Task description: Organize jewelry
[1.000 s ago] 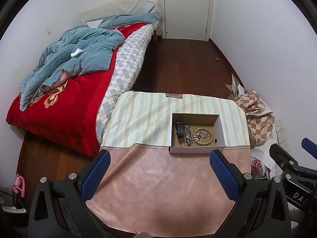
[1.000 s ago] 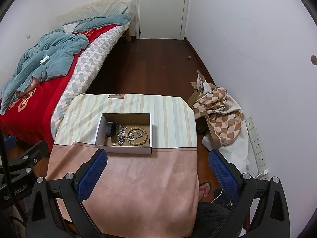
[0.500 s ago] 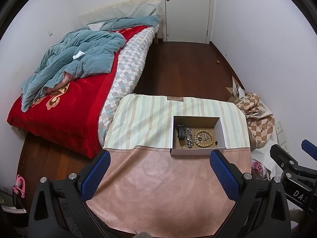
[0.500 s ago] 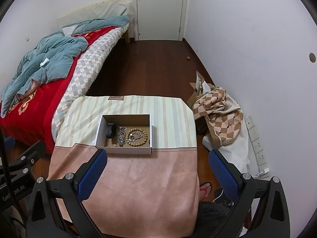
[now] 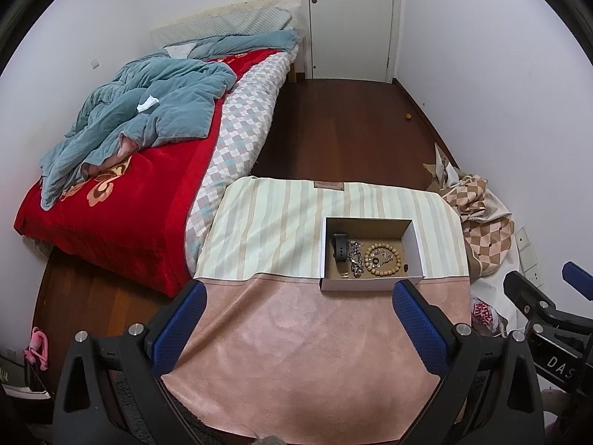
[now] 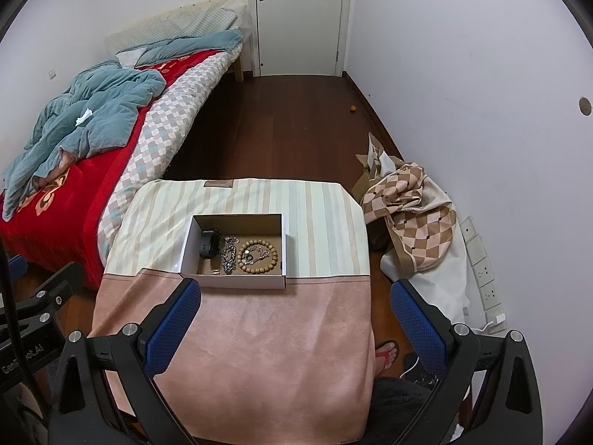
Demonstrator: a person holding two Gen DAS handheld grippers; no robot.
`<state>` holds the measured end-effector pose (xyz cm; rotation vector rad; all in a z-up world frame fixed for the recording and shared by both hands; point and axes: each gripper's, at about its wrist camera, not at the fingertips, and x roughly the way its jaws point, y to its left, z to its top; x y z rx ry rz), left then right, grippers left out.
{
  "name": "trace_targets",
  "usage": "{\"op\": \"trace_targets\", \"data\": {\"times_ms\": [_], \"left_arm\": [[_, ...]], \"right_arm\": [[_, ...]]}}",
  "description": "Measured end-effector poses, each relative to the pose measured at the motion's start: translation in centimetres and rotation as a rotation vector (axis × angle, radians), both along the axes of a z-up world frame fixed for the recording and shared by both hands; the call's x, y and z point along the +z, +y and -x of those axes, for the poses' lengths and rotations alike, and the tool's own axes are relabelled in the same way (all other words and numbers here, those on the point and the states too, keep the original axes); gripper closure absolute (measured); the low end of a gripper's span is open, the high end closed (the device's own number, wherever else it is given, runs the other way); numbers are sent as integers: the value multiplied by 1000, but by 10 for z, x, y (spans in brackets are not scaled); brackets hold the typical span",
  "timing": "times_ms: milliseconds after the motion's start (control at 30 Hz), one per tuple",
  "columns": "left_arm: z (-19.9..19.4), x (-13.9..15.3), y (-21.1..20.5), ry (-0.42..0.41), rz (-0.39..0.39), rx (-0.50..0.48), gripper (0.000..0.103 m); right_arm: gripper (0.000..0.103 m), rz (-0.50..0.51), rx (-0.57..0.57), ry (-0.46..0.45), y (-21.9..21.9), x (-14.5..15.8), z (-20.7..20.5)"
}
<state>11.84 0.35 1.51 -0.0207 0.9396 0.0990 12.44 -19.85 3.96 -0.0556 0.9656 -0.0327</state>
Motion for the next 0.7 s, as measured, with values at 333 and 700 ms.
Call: {"op": "trace_targets", "data": {"times_ms": [333, 700], "left_arm": [[2, 2, 4, -7, -3, 0, 1], [4, 3, 5, -28, -6, 1, 1]], "right_arm": [[0, 1, 2, -3, 2, 0, -1], [0, 2, 3, -3, 2, 0, -1]]}}
